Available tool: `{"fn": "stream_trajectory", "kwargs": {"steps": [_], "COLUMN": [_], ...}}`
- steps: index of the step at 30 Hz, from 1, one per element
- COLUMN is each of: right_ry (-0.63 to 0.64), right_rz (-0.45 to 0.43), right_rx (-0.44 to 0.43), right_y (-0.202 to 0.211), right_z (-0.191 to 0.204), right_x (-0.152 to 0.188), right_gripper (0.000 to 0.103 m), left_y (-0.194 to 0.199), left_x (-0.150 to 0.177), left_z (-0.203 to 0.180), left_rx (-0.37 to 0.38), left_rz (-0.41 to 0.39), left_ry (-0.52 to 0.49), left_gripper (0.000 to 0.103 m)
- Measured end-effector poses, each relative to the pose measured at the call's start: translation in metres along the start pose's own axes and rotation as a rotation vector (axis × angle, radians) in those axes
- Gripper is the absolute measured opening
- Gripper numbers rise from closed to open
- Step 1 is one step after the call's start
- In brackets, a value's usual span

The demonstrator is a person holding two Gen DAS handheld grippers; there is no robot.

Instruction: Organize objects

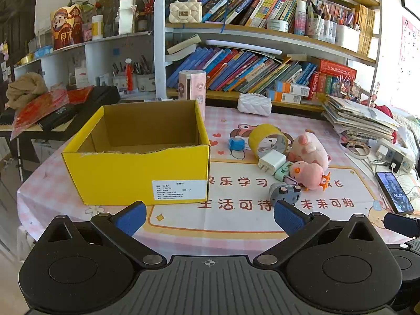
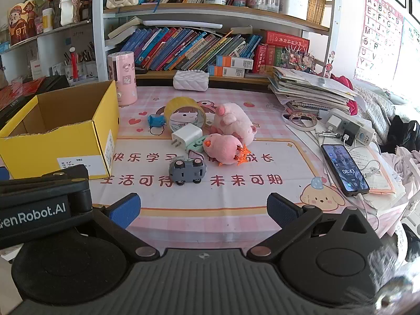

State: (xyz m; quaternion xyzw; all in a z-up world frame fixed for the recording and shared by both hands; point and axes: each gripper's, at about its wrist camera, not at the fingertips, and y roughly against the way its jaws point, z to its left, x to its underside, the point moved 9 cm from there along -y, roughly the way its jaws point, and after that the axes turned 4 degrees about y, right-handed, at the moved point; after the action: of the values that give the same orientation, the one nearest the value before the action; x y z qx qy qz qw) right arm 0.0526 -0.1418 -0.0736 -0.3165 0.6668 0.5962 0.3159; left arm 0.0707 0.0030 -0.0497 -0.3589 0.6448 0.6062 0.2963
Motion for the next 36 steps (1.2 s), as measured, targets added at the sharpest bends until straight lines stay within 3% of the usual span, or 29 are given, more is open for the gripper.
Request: {"fn": "stream_trajectory", "kwargs": {"steps": [36], "right_ry": [0.011], "right_rz": [0.015], "right_rx": [-0.007], "right_y": [-0.0053], "right_z": [-0.0011], "right_x": [0.0027], "right_gripper": [0.103], "left_y": [-0.0062], "left_x": [0.0032], "left_z": [0.0004], "left_rx": [-0.002], "left_rz": [0.014], "left_ry": [0.005], "left_gripper": [0.103]}}
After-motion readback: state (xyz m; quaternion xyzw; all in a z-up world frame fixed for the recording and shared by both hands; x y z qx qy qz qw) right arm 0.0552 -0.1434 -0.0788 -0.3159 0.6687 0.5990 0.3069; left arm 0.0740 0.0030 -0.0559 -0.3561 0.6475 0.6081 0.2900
